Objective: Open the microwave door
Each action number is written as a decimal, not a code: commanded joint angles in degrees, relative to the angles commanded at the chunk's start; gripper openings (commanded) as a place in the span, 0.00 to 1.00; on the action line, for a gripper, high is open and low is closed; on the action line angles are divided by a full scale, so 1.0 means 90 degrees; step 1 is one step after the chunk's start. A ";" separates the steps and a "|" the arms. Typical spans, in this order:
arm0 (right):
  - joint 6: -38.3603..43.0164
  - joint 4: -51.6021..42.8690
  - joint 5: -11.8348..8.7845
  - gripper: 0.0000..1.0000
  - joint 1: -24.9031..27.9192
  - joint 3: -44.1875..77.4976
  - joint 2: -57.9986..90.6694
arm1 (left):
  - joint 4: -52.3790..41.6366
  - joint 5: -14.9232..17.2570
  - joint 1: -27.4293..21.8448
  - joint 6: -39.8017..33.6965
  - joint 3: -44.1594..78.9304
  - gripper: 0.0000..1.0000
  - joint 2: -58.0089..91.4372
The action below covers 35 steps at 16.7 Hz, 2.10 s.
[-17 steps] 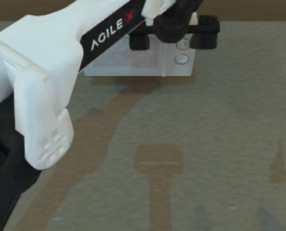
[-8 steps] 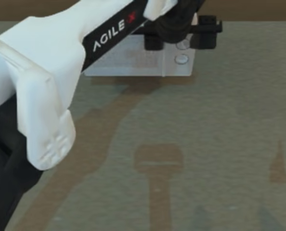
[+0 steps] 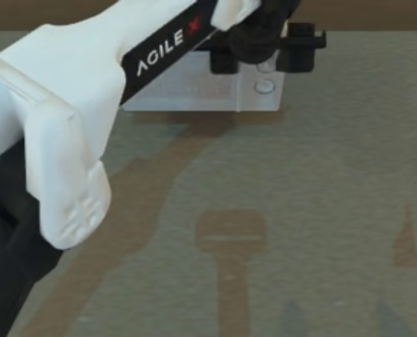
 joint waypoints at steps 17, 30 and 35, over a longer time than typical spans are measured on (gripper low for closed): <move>0.0000 0.0000 0.0000 1.00 0.0000 0.0000 0.0000 | 0.0638 -0.0224 0.0016 -0.0166 -0.1573 0.00 -0.0814; 0.0000 0.0000 0.0000 1.00 0.0000 0.0000 0.0000 | 0.0638 -0.0224 0.0016 -0.0166 -0.1573 0.00 -0.0814; 0.0000 0.0000 0.0000 1.00 0.0000 0.0000 0.0000 | 0.0659 -0.0182 -0.0031 -0.0201 -0.1528 0.00 -0.0815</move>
